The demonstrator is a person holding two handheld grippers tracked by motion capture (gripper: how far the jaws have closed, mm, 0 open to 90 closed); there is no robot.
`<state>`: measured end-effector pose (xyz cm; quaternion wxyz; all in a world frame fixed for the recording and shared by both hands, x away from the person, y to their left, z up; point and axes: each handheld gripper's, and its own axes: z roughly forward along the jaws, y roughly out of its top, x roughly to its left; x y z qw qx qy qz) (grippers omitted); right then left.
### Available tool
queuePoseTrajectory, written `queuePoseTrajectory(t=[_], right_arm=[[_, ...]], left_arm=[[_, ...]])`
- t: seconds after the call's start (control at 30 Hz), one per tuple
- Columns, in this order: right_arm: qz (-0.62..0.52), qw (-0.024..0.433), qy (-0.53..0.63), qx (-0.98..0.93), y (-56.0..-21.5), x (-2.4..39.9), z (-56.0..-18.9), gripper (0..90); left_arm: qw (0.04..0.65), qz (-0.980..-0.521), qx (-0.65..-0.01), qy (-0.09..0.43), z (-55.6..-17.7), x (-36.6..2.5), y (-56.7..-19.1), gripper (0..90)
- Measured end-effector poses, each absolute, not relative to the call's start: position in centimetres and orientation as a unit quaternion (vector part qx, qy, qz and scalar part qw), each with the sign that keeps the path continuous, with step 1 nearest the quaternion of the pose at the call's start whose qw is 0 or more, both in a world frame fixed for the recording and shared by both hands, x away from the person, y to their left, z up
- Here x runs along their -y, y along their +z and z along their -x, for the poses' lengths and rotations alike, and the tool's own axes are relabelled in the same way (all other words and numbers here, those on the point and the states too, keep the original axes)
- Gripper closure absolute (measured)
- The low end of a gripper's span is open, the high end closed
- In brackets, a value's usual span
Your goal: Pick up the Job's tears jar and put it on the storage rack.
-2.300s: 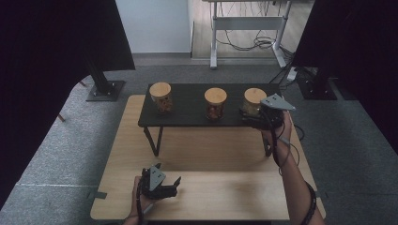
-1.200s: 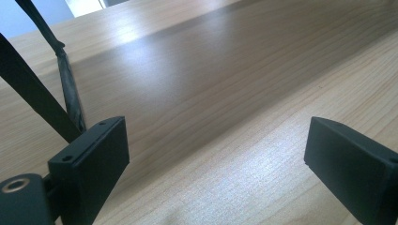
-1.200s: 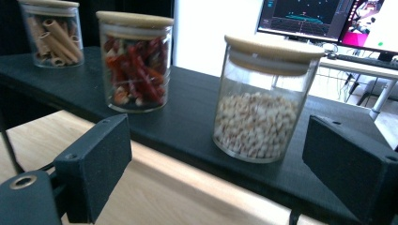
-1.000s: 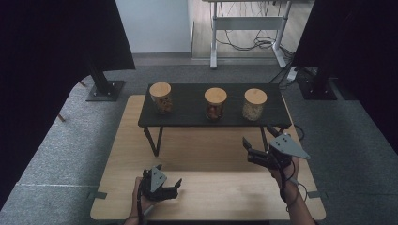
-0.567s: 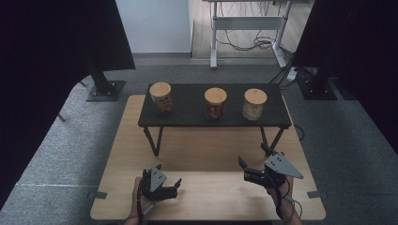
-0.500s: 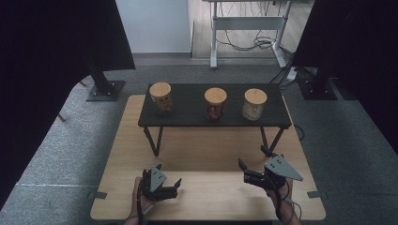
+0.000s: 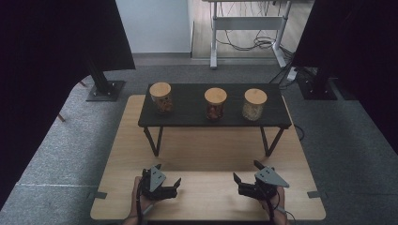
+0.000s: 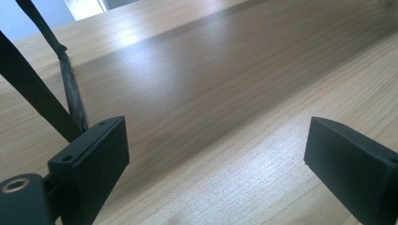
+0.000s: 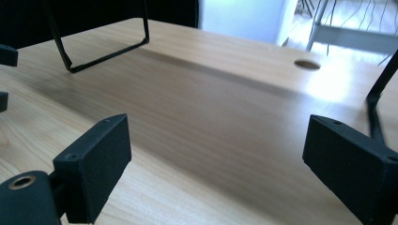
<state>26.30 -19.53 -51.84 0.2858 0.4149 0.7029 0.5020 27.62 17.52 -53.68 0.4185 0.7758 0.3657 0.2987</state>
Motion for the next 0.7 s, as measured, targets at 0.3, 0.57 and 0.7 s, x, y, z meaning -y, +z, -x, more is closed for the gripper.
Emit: queuePoseTrajectory(t=[0.3,0.57,0.7], right_arm=[[-0.409,0.271,0.495,-0.717,-53.0,18.7,-26.4,7.5],[-0.406,0.268,0.489,-0.724,-53.3,18.4,-26.4,7.3],[-0.404,0.266,0.491,-0.724,-53.3,18.4,-26.5,7.3]], left_arm=[[0.416,-0.777,-0.365,0.299,-27.7,-17.5,-53.8,6.4],[0.417,-0.777,-0.365,0.300,-27.7,-17.5,-53.7,6.3],[0.416,-0.776,-0.368,0.299,-27.8,-17.4,-53.8,6.2]])
